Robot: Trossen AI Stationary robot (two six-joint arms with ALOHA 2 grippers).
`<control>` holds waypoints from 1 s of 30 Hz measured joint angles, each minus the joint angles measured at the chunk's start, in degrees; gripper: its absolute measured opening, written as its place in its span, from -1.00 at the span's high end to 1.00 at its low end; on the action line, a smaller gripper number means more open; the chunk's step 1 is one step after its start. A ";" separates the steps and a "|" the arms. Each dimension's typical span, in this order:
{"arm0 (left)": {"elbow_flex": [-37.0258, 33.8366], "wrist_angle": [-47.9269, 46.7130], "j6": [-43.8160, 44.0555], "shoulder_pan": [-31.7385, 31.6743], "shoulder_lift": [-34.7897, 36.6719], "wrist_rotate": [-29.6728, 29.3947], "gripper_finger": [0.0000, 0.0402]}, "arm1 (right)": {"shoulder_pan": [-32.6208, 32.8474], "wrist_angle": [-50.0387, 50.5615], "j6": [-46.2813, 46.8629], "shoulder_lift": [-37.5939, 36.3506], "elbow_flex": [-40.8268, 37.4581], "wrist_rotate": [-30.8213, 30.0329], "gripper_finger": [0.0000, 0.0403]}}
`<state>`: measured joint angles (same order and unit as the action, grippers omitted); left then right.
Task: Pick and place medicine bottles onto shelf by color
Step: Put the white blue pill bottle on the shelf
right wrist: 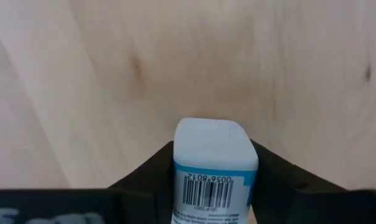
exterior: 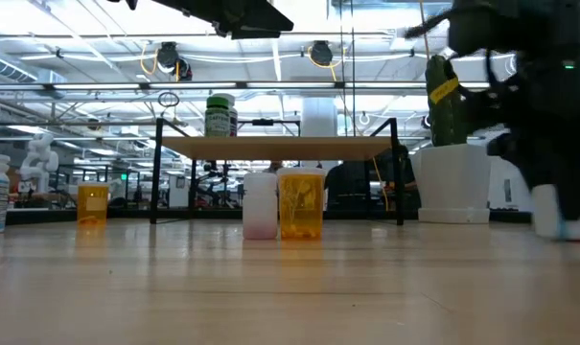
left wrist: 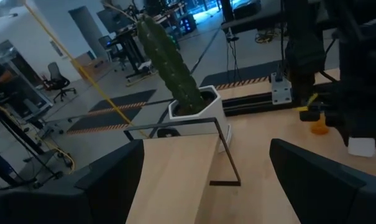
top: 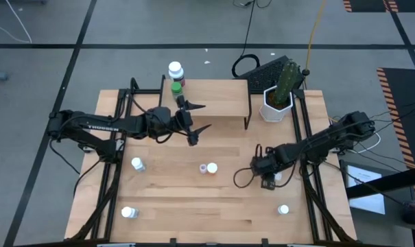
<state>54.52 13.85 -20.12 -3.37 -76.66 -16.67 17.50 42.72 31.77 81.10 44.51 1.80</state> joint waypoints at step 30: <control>0.00 -2.93 -28.75 17.00 -5.79 2.83 -0.75 | -23.53 -79.23 31.62 -0.04 0.02 -0.09 0.16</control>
<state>54.52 10.92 -48.87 13.63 -82.46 -13.84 -6.03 -36.51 63.39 81.06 44.53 1.72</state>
